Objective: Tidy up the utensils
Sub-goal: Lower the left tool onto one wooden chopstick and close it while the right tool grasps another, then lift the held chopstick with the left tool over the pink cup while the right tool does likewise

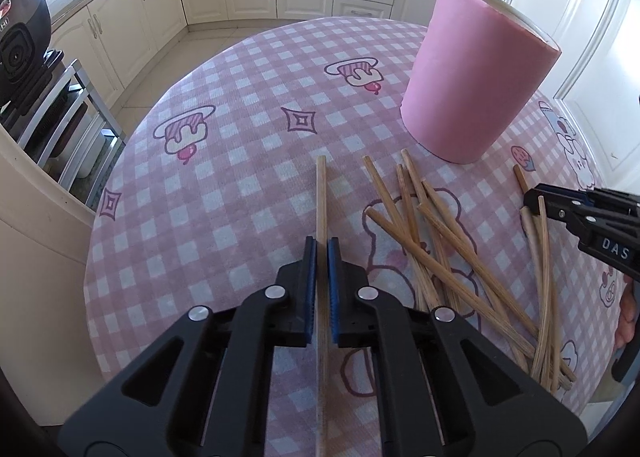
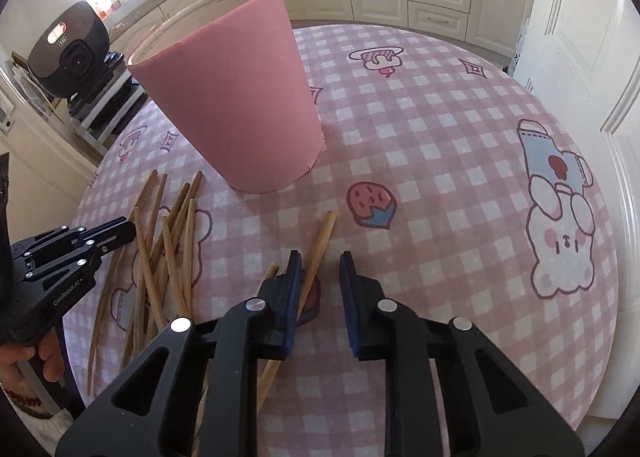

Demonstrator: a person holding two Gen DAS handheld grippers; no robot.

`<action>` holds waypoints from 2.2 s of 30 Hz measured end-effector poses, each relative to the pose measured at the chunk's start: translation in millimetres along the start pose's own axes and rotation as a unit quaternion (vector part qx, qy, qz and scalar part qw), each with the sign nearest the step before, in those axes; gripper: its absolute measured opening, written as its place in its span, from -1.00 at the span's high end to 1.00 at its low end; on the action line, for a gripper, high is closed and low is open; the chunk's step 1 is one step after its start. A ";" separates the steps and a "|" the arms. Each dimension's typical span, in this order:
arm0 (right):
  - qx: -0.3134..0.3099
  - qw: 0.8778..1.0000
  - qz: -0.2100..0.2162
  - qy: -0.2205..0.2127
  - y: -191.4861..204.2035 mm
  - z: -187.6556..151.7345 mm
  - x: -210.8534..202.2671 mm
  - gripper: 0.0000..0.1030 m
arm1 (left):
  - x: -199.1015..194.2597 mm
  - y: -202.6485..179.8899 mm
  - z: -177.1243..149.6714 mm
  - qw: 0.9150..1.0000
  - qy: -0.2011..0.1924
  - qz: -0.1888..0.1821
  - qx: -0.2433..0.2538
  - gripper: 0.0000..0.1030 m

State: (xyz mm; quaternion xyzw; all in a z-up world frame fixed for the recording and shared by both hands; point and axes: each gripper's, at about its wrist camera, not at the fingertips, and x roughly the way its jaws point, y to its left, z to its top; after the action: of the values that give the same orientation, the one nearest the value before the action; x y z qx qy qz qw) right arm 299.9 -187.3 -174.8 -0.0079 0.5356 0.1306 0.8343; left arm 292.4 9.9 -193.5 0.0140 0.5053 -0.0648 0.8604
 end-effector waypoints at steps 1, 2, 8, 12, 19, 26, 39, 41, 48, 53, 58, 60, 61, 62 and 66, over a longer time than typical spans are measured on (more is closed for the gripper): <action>-0.003 1.000 -0.004 0.003 0.4 2.0 0.6 0.85 | 0.3 0.0 0.6 1.000 -0.001 0.000 -0.001 0.89; -0.005 1.000 -0.006 0.006 0.2 3.4 0.4 0.89 | 0.5 0.4 1.2 1.000 -0.002 -0.001 -0.003 0.89; 0.004 1.000 0.008 -0.020 -7.0 2.4 -16.6 0.91 | -9.7 8.2 2.0 0.999 -0.011 -0.034 -0.015 0.89; 0.003 0.998 0.026 -0.056 -6.3 3.2 -48.3 0.91 | -33.8 13.3 4.2 0.998 -0.035 -0.054 -0.025 0.89; -0.024 0.990 0.054 -0.127 7.6 7.0 -115.9 0.91 | -98.1 13.8 14.2 0.990 -0.107 -0.091 -0.030 0.89; -0.055 0.978 0.071 -0.190 30.1 13.9 -169.0 0.92 | -152.3 2.7 22.2 0.971 -0.196 -0.135 -0.030 0.89; -0.067 0.947 0.069 -0.308 38.4 50.0 -230.5 0.92 | -181.3 -33.5 73.8 0.923 -0.356 -0.144 -0.034 0.89; -0.067 0.941 0.060 -0.327 38.3 55.9 -233.6 0.92 | -180.3 -33.8 83.2 0.912 -0.380 -0.148 -0.043 0.89; -0.058 0.921 0.050 -0.381 32.0 78.1 -240.8 0.92 | -186.1 -33.7 113.4 0.875 -0.463 -0.130 -0.061 0.89; -0.056 0.915 0.047 -0.396 26.8 90.3 -231.3 0.92 | -191.2 -37.9 119.8 0.845 -0.517 -0.118 -0.071 0.89; -0.053 0.918 0.049 -0.390 22.1 97.2 -207.1 0.92 | -173.6 -49.8 123.6 0.843 -0.524 -0.103 -0.061 0.89; -0.053 0.921 0.047 -0.383 21.0 97.1 -198.9 0.92 | -164.7 -51.1 122.1 0.841 -0.528 -0.102 -0.059 0.89; -0.051 0.923 0.048 -0.378 19.3 96.8 -192.9 0.92 | -159.4 -52.0 122.4 0.846 -0.521 -0.098 -0.056 0.89; -0.049 0.924 0.049 -0.375 18.1 95.8 -189.0 0.92 | -154.1 -52.2 121.1 0.849 -0.517 -0.097 -0.053 0.89; -0.041 0.931 0.055 -0.358 14.2 93.6 -175.6 0.92 | -136.8 -51.9 114.2 0.858 -0.502 -0.098 -0.048 0.89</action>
State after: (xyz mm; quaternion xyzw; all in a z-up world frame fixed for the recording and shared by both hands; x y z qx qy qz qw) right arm 311.3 -196.0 24.1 0.0350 0.1950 0.1919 0.9612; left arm 319.2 -38.4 -16.3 -0.1115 0.0061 -0.1223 0.9862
